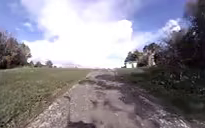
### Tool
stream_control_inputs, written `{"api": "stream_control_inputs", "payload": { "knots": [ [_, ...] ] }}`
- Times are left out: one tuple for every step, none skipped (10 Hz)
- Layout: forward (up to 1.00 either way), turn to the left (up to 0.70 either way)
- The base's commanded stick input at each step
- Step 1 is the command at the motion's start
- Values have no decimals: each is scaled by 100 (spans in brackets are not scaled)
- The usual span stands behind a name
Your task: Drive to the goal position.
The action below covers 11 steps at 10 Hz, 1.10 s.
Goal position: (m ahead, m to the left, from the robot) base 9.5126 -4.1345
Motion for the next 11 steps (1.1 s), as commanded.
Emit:
{"api": "stream_control_inputs", "payload": {
  "knots": [
    [70, 1],
    [70, 1],
    [70, 1],
    [70, 1],
    [70, 1],
    [70, 1],
    [70, 3],
    [70, 14],
    [70, 26],
    [70, 1],
    [70, 1]
  ]
}}
